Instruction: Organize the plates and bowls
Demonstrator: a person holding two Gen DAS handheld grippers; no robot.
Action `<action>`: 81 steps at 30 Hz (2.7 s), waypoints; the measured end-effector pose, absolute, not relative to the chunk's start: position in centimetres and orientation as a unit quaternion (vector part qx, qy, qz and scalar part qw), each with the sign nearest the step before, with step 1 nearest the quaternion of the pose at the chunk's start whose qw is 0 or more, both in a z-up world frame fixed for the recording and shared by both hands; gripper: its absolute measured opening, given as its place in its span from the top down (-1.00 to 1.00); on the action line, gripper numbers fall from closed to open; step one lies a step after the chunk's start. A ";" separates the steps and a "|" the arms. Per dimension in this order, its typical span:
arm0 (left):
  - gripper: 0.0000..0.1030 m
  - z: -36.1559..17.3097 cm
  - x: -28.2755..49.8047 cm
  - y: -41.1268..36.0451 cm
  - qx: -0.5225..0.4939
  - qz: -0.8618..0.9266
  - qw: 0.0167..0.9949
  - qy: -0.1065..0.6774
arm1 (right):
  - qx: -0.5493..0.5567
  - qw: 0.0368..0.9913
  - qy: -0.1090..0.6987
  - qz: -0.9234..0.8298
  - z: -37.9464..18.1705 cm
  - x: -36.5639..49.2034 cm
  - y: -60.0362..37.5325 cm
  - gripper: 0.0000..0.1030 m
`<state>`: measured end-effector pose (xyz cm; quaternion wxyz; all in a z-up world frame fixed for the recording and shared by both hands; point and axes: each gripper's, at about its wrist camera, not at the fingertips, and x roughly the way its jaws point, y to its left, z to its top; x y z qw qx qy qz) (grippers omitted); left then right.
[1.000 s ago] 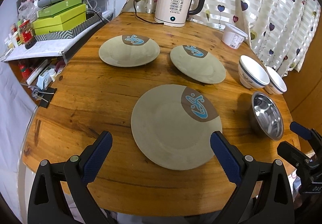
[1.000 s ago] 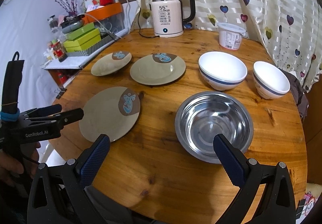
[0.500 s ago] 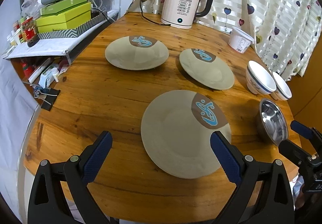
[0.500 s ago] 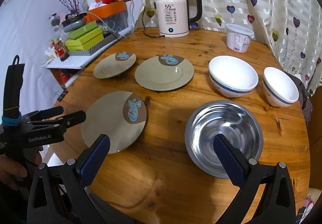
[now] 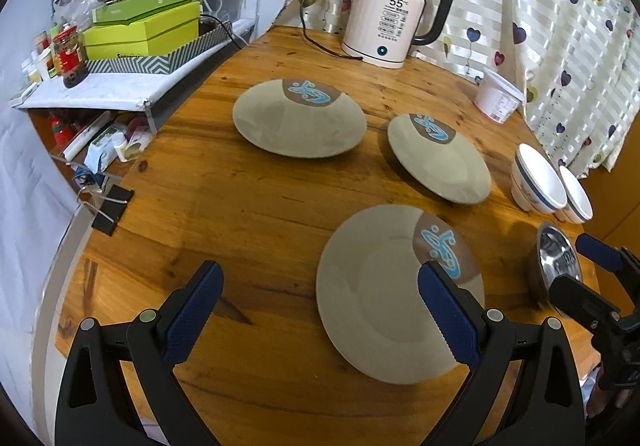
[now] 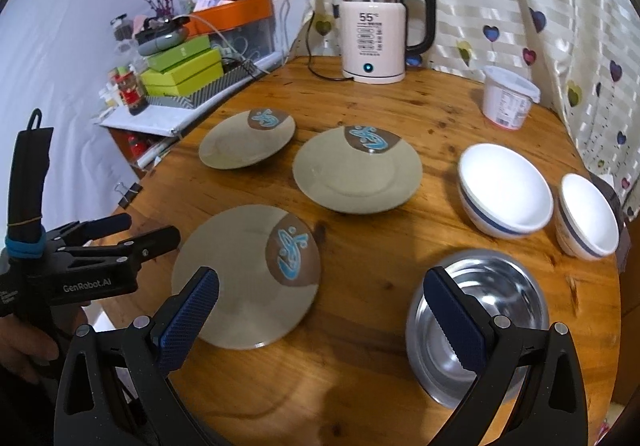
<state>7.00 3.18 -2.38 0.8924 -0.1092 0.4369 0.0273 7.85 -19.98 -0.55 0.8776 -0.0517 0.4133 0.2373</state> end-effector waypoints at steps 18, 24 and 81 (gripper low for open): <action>-0.82 -2.4 10.2 6.4 -0.122 0.049 0.892 0.433 | -0.079 0.868 0.410 0.268 -0.6 12.0 -15.1 -1.00; -0.71 -2.2 11.4 7.4 -0.131 0.050 0.893 0.429 | -0.080 0.863 0.412 0.280 -0.5 13.8 -13.7 -1.00; 0.51 -7.0 21.7 14.2 -0.214 0.017 0.871 0.441 | -0.039 0.787 0.531 0.311 -7.5 31.0 -5.1 0.60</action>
